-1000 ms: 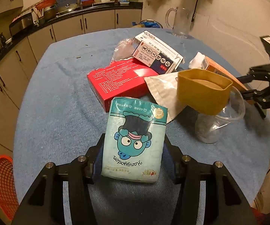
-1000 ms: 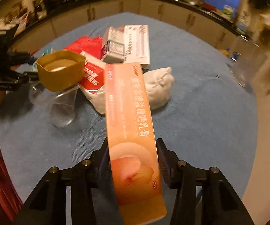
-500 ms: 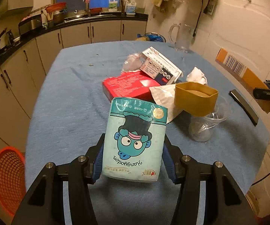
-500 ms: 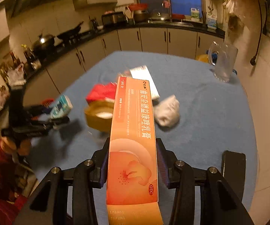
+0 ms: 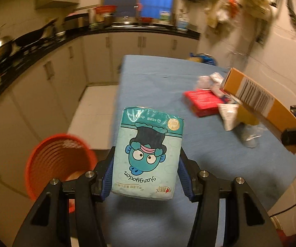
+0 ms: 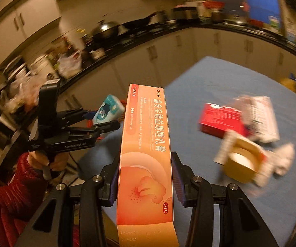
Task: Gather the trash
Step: 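Carry both items to the red wastebasket and open both tools to drop them, then move both tools back over the table toward the tan cup holder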
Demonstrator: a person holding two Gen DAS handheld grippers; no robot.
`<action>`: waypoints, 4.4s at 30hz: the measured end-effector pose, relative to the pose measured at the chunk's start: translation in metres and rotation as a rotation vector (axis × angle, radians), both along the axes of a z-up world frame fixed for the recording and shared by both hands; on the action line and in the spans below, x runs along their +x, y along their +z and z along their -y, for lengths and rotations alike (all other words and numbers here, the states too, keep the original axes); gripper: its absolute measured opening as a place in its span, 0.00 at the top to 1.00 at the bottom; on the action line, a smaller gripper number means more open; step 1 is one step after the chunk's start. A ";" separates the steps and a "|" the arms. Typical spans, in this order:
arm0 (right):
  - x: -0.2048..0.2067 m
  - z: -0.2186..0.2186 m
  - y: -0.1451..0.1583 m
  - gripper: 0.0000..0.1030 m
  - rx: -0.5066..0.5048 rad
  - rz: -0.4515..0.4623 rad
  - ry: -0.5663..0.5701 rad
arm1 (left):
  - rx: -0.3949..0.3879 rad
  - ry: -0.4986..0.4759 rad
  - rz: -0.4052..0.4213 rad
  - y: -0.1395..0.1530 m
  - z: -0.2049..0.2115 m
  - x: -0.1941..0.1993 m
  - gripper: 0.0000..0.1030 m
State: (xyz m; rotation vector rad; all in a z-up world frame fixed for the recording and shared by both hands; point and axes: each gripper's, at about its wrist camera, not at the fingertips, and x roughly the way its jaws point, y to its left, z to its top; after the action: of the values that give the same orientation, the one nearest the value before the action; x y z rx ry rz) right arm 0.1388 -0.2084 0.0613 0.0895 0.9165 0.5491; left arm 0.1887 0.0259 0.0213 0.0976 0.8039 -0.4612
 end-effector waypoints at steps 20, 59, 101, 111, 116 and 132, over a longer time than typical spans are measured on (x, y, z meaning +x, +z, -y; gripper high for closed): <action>0.142 -0.208 -0.091 0.53 0.082 -0.365 0.155 | -0.020 0.311 -0.197 -0.093 -0.168 0.057 0.48; 0.199 -0.249 -0.150 0.41 0.103 -0.517 0.034 | -0.106 0.348 -0.202 -0.099 -0.203 0.053 0.42; -0.056 0.142 -0.036 0.44 0.286 0.045 -0.590 | -0.129 -0.131 -0.100 0.000 0.081 -0.009 0.36; -0.070 0.198 -0.068 0.44 0.372 -0.024 -0.683 | -0.191 -0.221 -0.270 0.008 0.185 0.042 0.42; -0.071 0.209 -0.080 0.43 0.403 -0.049 -0.701 | -0.185 -0.242 -0.362 -0.002 0.225 0.069 0.58; -0.065 0.210 -0.088 0.43 0.407 -0.082 -0.676 | -0.085 -0.273 -0.380 -0.028 0.249 0.058 0.94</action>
State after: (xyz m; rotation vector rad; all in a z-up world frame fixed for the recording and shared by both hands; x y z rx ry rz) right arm 0.0735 -0.4188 -0.0267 0.7654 0.7810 0.0910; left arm 0.2468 -0.2228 -0.0064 0.0406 1.1484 -0.7860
